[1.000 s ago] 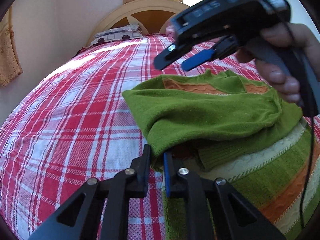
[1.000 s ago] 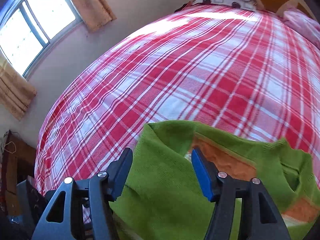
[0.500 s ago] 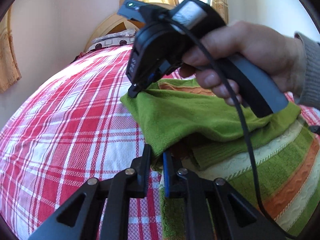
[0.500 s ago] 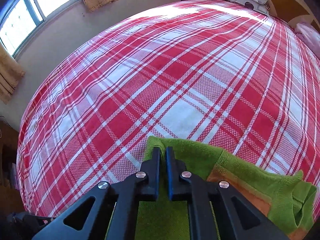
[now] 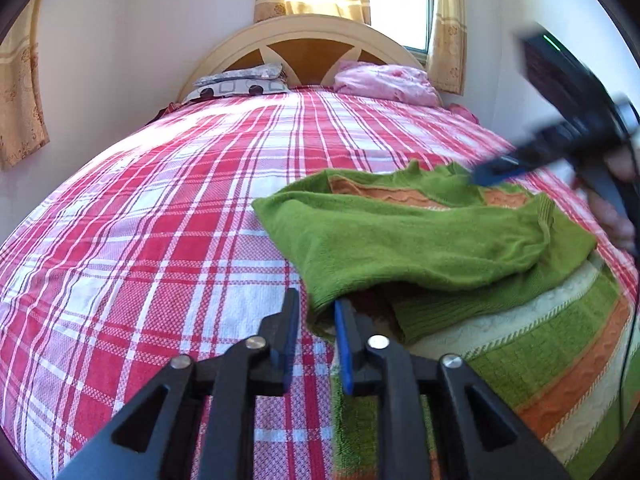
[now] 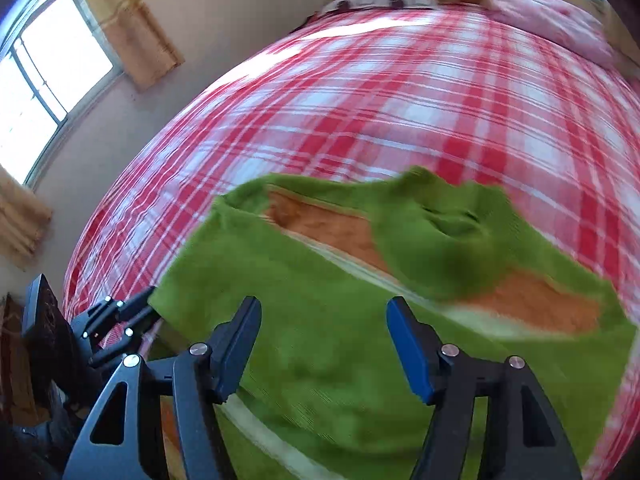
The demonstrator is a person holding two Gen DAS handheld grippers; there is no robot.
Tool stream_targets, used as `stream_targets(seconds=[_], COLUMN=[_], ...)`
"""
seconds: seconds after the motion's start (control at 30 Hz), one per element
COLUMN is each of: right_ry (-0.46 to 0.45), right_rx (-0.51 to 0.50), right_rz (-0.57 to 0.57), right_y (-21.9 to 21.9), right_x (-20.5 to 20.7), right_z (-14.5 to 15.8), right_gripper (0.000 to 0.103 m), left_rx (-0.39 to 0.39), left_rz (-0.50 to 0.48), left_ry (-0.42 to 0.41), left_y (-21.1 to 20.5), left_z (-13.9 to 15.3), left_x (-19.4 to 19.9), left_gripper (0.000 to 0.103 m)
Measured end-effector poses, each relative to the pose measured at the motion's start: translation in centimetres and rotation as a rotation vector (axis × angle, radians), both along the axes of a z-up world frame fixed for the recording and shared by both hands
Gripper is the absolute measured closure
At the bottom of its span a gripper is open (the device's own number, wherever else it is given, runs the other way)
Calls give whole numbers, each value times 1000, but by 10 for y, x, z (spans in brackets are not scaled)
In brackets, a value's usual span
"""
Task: Fold small clothes
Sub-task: 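Fold the hem up toward the collar with both grippers, then open them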
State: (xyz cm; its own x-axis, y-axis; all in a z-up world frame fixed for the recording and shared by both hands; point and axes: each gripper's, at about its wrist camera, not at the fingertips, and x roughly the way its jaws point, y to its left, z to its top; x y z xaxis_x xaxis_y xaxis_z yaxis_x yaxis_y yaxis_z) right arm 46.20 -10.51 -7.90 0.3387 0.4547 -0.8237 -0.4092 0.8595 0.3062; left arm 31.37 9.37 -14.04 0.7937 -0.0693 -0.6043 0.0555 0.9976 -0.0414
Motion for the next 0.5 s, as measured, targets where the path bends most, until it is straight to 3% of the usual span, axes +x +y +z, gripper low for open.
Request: stream_targets(seconds=[0.13,0.2,0.27,0.37,0.47,0.5], right_ry=[22,52,74,107,154,180], right_rx=[45,106,185,295,355,354], right_rz=[-208,-238,-264,-379,-458,-461], right_y=[-90,-104,-110,-114,-113,-111], right_x=[-26,-30,-26,-13,4,7], right_z=[-17,-25,-28,-29,-32,-35], right_gripper=[38,41,42,42,42,47], left_rx=[-29,-38,-45,-46,-40,-36], left_rz=[41,54,56,62,64,60], left_ry=[-57,-67,-75,-84,-56,-45], left_y=[6,9,12,14,14,13], left_z=[7,8,10,11,8,7], left_x=[-13,-16,-18,-17,-13,-12], left_gripper=[54,48,47,43,42,42])
